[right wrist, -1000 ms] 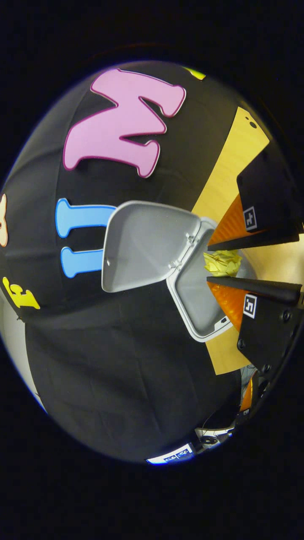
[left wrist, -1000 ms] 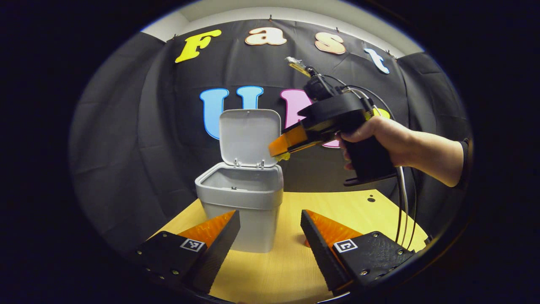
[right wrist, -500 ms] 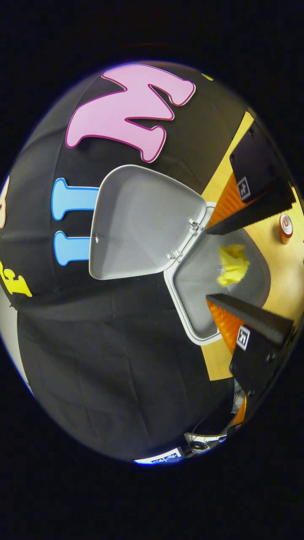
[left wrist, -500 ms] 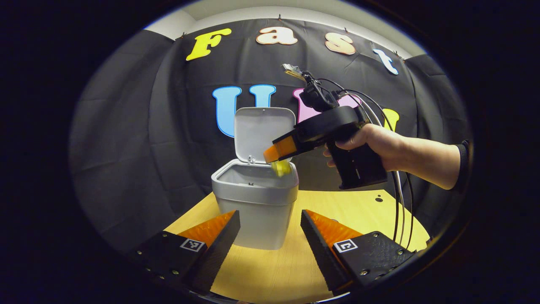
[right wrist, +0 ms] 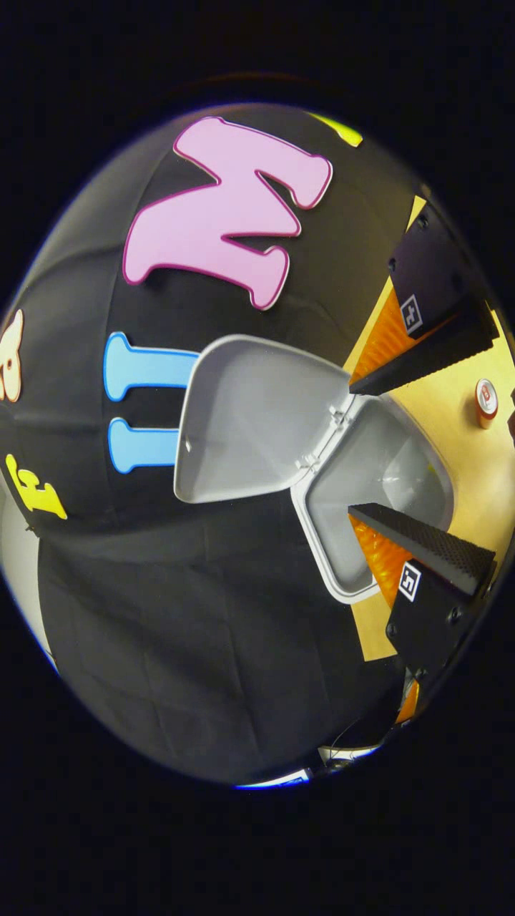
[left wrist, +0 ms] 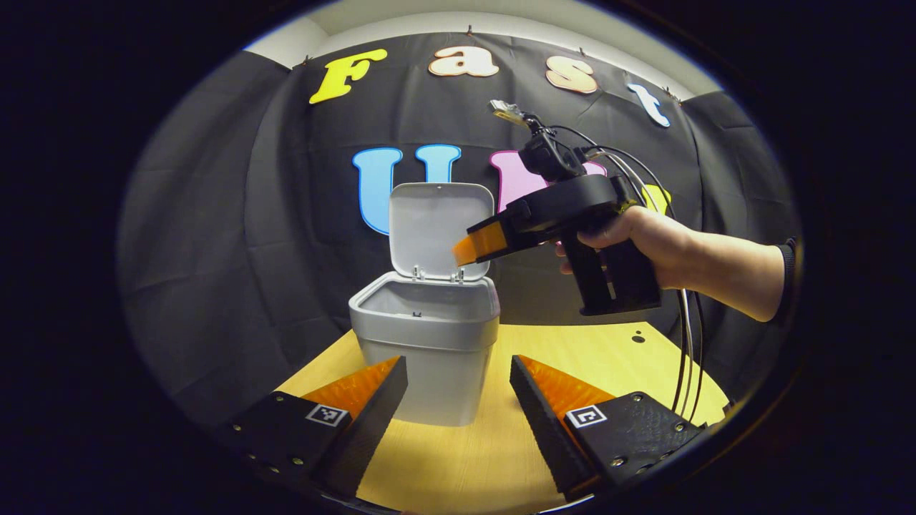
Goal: Press the lid of the desktop garbage bin to open it, pick up the crumpled paper on the desktop and throw it into the bin, then pick up the pop can on the desktop and drop it into the bin, and finally close the garbage bin lid.
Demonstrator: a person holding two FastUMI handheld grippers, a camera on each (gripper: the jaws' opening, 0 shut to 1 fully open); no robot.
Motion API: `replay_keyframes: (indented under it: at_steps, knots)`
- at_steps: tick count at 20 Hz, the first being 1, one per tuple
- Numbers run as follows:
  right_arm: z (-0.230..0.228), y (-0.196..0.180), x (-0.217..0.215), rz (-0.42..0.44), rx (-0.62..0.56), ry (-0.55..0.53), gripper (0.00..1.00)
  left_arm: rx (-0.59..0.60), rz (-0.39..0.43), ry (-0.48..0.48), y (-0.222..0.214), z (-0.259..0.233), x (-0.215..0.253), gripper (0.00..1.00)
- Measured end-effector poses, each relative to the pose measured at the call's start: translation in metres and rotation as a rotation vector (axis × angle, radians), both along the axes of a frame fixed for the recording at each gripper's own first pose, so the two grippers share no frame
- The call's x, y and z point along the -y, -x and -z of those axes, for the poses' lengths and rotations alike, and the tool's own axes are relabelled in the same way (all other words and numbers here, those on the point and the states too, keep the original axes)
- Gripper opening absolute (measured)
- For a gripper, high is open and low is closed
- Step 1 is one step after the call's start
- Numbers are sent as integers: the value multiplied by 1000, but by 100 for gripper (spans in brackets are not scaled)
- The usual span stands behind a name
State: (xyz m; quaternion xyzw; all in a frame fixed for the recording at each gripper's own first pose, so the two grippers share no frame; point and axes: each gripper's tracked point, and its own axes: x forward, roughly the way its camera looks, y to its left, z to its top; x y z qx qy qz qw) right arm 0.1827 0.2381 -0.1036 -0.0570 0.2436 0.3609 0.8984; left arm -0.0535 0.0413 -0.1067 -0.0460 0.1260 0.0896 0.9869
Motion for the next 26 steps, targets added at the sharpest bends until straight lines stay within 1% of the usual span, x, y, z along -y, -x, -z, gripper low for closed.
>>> replay_keyframes:
  at_steps: [2, 5, 7, 9, 11, 13, 16, 18, 20, 22, 24, 26]
  knots:
    - [-5, -2, 20, 41, 18, -8, 98, 3, 27, 5, -5, 3, 7, 95]
    - [-14, -4, 59, 127, 43, -35, 98, 0, 64, 11, -13, 13, 20, 95]
    - [-20, -8, 93, 204, 90, -49, 98, -10, 99, 23, -20, 24, 32, 95]
    - [-25, -9, 132, 288, 156, -54, 98, -39, 142, 14, -30, 43, 47, 95]
    - [-20, -7, 171, 367, 200, -39, 98, -66, 187, -1, -44, 63, 63, 95]
    - [-7, -2, 209, 444, 203, -15, 98, -91, 227, -11, -60, 83, 77, 95]
    - [7, 7, 250, 535, 224, -12, 99, -103, 288, 17, -84, 110, 101, 95]
    - [13, 13, 275, 581, 256, -3, 98, -111, 314, 22, -98, 127, 112, 95]
    - [19, 23, 294, 609, 280, 5, 98, -113, 343, 7, -111, 144, 122, 96]
    - [23, 33, 308, 643, 301, -17, 99, -122, 362, -11, -124, 161, 130, 96]
    - [33, 43, 316, 663, 283, -37, 98, -136, 365, -15, -134, 178, 137, 95]
    - [51, 50, 325, 687, 258, -22, 98, -135, 352, -18, -144, 188, 140, 95]
